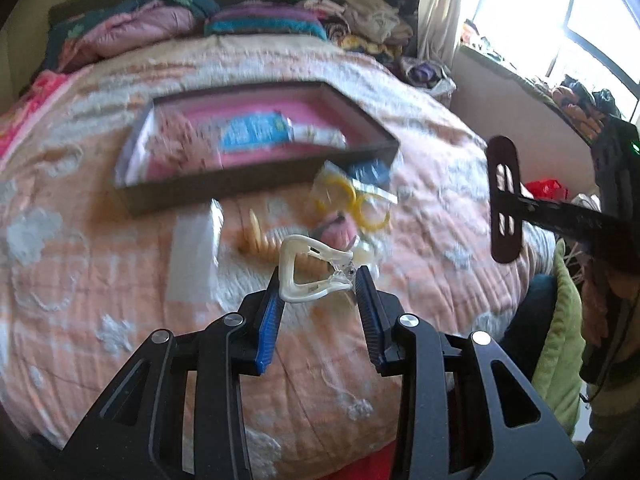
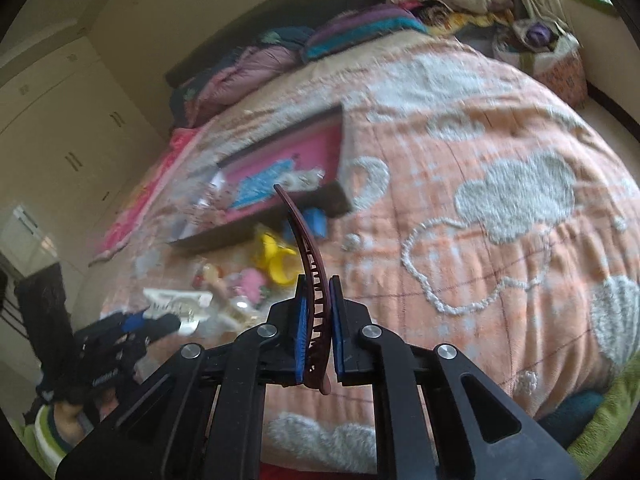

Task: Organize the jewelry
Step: 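Lower the claw clip into the tray with the left tool while the right tool drops the red clip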

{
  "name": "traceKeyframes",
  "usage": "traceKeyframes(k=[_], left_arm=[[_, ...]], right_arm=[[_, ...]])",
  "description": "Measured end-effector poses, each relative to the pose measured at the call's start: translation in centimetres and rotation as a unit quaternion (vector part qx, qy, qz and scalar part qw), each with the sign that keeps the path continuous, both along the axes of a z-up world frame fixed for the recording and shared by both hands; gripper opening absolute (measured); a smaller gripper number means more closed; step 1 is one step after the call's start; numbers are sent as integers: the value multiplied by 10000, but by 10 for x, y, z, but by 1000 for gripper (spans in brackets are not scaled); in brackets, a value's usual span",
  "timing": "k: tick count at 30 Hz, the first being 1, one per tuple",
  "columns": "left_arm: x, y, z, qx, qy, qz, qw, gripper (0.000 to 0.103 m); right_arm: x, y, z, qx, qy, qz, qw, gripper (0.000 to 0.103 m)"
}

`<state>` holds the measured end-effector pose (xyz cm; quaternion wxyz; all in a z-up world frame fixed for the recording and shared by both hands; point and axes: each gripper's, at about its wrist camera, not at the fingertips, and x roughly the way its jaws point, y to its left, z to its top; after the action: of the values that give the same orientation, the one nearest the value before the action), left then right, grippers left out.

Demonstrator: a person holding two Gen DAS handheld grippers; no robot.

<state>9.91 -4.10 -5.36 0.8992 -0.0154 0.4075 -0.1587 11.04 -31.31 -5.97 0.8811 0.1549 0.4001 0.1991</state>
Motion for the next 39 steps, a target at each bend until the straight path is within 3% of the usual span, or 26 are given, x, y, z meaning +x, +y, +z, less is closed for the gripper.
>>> traceKeyframes(k=[21,39], left_arm=[[47,47,86,-236,-1037,481,9932,27],[110,40,104,-264,-1246,557,9903,27]], right_arm=[[6,56,93,-104,-1097,552,9924,10],[74,70,142,-103,-1545,451,9869,10]])
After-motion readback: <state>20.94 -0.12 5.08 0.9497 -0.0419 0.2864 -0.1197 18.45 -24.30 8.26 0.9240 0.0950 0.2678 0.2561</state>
